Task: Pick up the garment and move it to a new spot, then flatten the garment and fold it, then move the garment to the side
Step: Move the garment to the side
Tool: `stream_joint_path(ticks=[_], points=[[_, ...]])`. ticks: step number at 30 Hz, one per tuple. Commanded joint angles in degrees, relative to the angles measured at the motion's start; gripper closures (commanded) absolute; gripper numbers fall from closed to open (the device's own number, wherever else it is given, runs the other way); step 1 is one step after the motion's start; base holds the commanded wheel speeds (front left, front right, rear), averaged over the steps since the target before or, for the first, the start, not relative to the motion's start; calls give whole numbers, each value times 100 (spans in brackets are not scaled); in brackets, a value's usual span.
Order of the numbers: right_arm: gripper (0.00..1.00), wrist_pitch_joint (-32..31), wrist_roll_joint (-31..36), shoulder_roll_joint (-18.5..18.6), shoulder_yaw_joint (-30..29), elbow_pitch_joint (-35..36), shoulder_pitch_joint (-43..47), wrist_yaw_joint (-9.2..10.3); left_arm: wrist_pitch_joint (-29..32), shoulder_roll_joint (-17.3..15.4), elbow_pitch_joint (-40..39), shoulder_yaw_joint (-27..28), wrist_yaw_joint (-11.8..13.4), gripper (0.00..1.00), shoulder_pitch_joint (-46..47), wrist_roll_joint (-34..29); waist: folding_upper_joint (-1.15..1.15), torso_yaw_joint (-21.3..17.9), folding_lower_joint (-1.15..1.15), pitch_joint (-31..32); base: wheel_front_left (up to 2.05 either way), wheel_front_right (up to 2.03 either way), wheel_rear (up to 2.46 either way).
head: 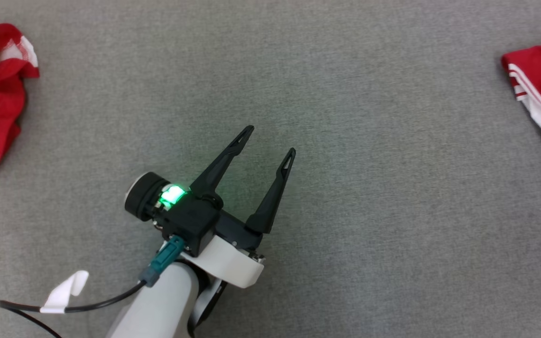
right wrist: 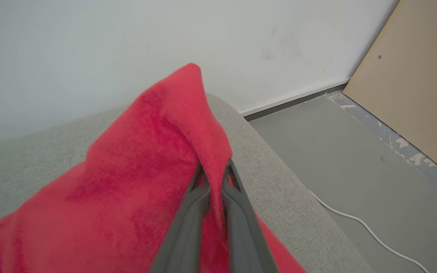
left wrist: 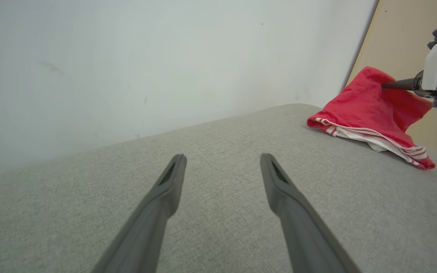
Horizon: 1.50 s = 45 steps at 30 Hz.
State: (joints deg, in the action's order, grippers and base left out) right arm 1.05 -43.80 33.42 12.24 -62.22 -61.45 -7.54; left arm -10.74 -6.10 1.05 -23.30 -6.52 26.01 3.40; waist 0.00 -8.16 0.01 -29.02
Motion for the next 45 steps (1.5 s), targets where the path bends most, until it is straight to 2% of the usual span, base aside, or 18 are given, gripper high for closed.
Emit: stream_joint_path(ticks=[1,5,9,11,13,14,15,23,31,34,39,45], points=[[100,61,106,41,-32,-253,-135,11,-10,-40,-35,3,21,0,-11,13,0,78,-1,-68,0,0,0],[100,223,322,67,-94,-855,-359,11,-4,-44,-84,-14,36,0,38,40,0,149,-1,-168,0,0,0],[100,307,496,80,-226,-1123,-434,11,-6,-69,-110,-38,45,0,75,45,0,193,-1,-238,0,0,0],[78,242,653,136,-297,-1161,-391,11,-8,-82,-107,-42,52,0,78,54,0,206,-1,-243,0,0,0],[66,176,762,242,-500,-1174,-214,12,-9,-93,-100,-49,57,0,68,65,0,210,-1,-227,0,0,0],[15,91,820,278,-617,-1177,-114,12,-11,-94,-94,-49,68,0,69,72,0,215,-1,-212,0,0,0],[0,56,887,259,-720,-1170,-94,11,-15,-89,-86,-55,76,0,73,82,0,220,-1,-192,0,0,0],[0,262,1681,0,-1289,-1161,-85,11,-139,-52,81,-51,138,0,-57,209,0,190,-1,272,0,0,0],[0,786,2050,-547,-971,-928,-186,11,-319,-17,367,67,253,0,-362,413,0,187,-1,1076,0,0,0],[0,885,1965,-790,-686,-559,17,11,-357,-25,505,173,335,0,-545,520,0,217,-1,1440,0,0,0],[0,902,1524,-975,-129,435,559,11,-416,-107,681,424,446,0,-876,718,0,289,-1,2000,0,0,0],[0,905,932,-908,320,1817,1483,11,-437,-193,799,782,571,0,-1290,932,0,374,-1,2505,0,0,0]])
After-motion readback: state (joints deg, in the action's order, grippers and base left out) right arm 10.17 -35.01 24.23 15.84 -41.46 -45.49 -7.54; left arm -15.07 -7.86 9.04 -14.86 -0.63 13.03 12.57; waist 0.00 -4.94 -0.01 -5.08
